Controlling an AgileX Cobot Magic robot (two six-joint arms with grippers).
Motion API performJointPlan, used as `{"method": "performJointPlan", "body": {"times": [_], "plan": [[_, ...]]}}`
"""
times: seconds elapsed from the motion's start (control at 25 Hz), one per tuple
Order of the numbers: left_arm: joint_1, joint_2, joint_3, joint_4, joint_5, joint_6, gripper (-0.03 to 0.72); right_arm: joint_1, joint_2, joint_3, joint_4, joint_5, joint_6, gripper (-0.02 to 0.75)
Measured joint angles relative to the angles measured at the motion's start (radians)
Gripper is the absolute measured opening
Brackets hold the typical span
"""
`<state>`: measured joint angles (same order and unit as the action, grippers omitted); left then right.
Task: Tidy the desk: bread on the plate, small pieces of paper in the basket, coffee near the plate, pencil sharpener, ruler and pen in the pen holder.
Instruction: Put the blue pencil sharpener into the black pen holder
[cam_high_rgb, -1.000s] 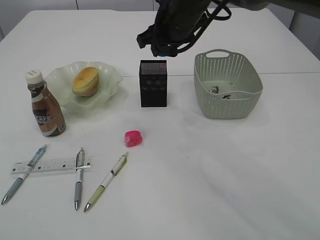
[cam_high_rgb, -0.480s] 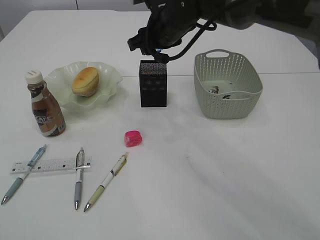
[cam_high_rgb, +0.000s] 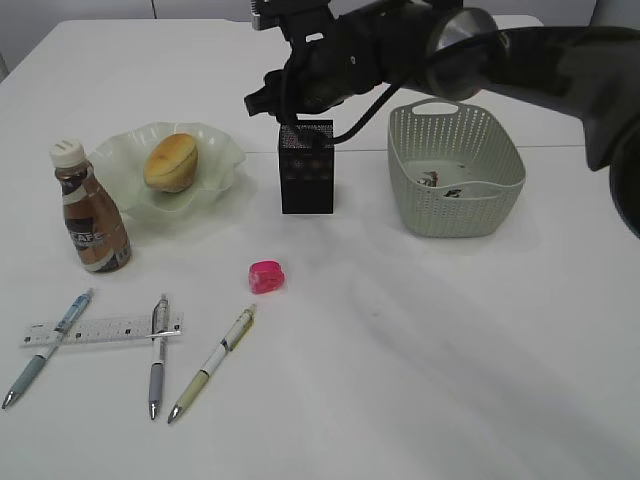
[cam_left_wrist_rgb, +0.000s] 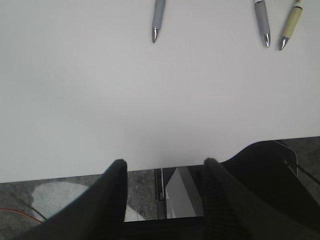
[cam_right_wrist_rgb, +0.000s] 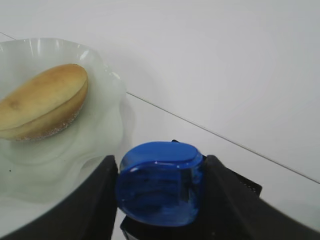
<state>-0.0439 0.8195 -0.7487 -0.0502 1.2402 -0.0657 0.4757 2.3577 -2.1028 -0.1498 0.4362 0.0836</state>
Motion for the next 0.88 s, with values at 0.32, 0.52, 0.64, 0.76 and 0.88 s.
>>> {"method": "performJointPlan", "body": {"times": [0.32, 0.52, 0.64, 0.76, 0.88], "plan": [[0.000, 0.000, 0.000, 0.000, 0.000, 0.000, 0.345, -0.007, 0.036, 0.001, 0.000, -0.017, 0.004, 0.378], [0.000, 0.000, 0.000, 0.000, 0.000, 0.000, 0.344, -0.007, 0.036, 0.001, -0.002, -0.015, 0.004, 0.379], [0.000, 0.000, 0.000, 0.000, 0.000, 0.000, 0.344, -0.010, 0.036, 0.001, -0.018, -0.002, 0.004, 0.379], [0.000, 0.000, 0.000, 0.000, 0.000, 0.000, 0.343, -0.013, 0.036, 0.001, -0.022, 0.010, 0.004, 0.378], [0.000, 0.000, 0.000, 0.000, 0.000, 0.000, 0.343, -0.013, 0.036, 0.001, -0.026, 0.014, 0.004, 0.378]]}}
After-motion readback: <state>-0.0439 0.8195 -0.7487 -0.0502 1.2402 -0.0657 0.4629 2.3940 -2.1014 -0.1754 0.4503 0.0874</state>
